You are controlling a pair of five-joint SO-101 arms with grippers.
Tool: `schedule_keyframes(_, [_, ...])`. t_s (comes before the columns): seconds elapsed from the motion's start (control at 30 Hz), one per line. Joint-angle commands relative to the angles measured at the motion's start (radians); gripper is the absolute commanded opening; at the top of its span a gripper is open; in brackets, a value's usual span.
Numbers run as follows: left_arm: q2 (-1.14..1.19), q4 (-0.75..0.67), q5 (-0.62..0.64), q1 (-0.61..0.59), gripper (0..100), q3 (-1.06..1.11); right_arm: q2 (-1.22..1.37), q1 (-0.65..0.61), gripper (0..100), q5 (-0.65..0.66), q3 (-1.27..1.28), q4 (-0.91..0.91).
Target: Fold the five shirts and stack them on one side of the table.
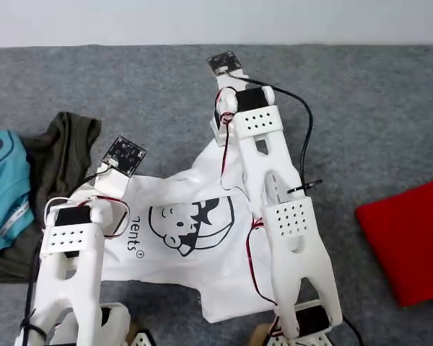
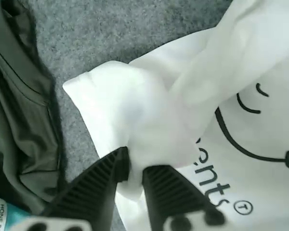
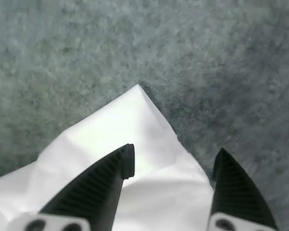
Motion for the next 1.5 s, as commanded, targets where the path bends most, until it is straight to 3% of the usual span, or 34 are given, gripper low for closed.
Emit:
schedule_keyframes(0.0, [0.000, -0.014, 0.011, 0.006, 0, -0.002, -0.019, 0.005, 27.0, -0.055, -0.049, 0.005])
schedule_keyframes(0.57, [-0.002, -0.015, 0.014, 0.006, 0, 0.027, 0.102, -0.022, 26.5, -0.095, -0.051, 0.022])
schedule_keyframes(0.83, [-0.002, -0.015, 0.014, 0.006, 0, 0.027, 0.097, -0.018, 8.8, -0.054, -0.066, -0.005])
schedule_keyframes(1.07, [-0.002, -0.015, 0.014, 0.006, 0, 0.027, 0.107, -0.016, 4.5, 0.014, -0.192, -0.005])
schedule_keyframes(1.47, [-0.002, -0.015, 0.015, 0.008, 0, 0.027, 0.107, -0.008, 15.1, 0.028, -0.207, 0.019])
